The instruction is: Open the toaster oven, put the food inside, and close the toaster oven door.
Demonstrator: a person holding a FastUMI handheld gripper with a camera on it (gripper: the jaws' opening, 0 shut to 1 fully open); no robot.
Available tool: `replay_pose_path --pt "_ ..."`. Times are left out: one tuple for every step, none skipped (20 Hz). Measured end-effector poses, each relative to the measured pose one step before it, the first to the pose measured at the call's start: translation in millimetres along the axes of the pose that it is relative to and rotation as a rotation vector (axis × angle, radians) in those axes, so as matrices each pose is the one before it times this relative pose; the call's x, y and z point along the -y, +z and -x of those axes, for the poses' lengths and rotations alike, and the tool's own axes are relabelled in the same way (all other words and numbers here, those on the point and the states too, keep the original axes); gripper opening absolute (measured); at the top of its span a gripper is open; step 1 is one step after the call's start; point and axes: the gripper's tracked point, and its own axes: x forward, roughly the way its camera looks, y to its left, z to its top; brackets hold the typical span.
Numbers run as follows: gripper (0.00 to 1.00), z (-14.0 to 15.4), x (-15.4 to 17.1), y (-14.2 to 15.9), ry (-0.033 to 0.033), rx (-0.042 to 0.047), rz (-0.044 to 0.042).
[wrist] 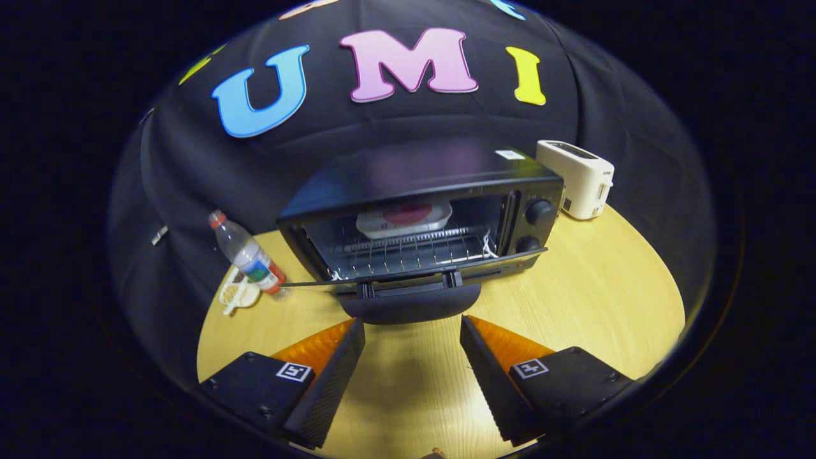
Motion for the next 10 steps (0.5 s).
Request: replay_pose_path --pt "0.99 5.93 1.53 1.17 0.00336 0.00718 -0.00171" --pt "1.00 10.21 1.74 0.98 0.00182 0.00510 -0.00254" --pt "1.00 7.52 1.78 1.00 0.00378 0.00729 -0.00331" --pt "1.00 4.59 1.81 4.84 0.00421 0.01296 -0.00608" --pt "1.00 1.56 2.87 4.98 -0.00076 0.01480 -0.00236" --pt "0.99 3.75 4.92 4.81 0.00229 0.01152 0.00396" --pt "1.00 3.58 5.35 5.65 -0.00295 0.01573 0.01031" --pt "0.99 4.65 7.67 8.74 -0.00408 0.02202 0.00962" --pt "1.00 4.91 7.04 11.27 -0.00315 0.02759 0.00556" --pt "0.99 7.09 8.41 12.89 -0.00294 0.03101 0.00321"
